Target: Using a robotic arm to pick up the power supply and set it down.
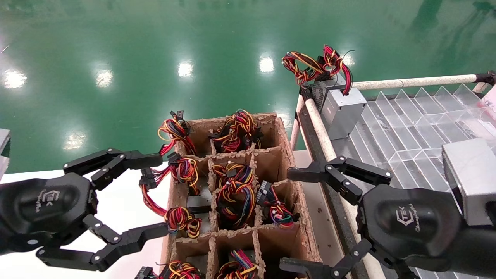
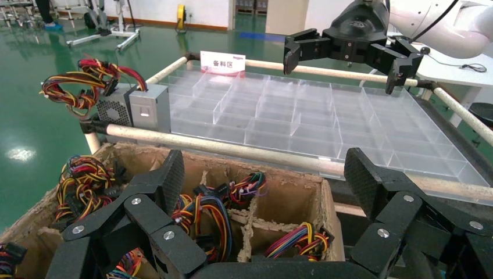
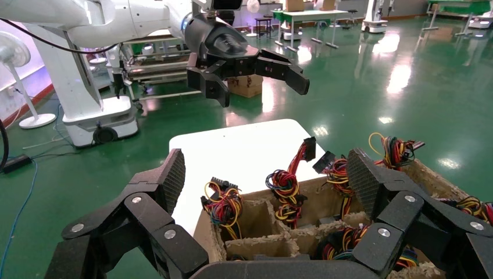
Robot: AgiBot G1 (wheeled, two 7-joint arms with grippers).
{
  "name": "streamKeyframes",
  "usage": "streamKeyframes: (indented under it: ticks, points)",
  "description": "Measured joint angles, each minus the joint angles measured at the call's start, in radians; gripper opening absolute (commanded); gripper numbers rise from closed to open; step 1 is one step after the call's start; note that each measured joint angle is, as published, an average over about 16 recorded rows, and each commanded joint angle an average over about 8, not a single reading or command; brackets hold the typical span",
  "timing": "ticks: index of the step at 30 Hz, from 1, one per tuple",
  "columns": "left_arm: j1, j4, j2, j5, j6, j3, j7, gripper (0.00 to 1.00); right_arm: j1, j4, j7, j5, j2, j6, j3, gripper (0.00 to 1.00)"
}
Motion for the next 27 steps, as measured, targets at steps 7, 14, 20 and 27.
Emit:
streamKeyframes:
  ticks: [7, 14, 20, 27]
  points:
    - [0.000, 0.000, 0.000, 0.000, 0.000, 0.000, 0.000, 1.00, 0.001, -0.001, 0.000, -0.001, 0.000, 0.001, 0.000, 1.00]
    - [0.000, 0.000, 0.000, 0.000, 0.000, 0.000, 0.000, 1.00, 0.001, -0.002, -0.001, -0.001, -0.001, 0.001, 0.000, 1.00]
    - [0.000, 0.000, 0.000, 0.000, 0.000, 0.000, 0.000, 1.00, 0.001, -0.002, -0.001, -0.002, -0.001, 0.002, 0.000, 1.00]
    - [0.000, 0.000, 0.000, 0.000, 0.000, 0.000, 0.000, 1.00, 0.002, -0.002, -0.001, -0.002, -0.001, 0.002, 0.000, 1.00]
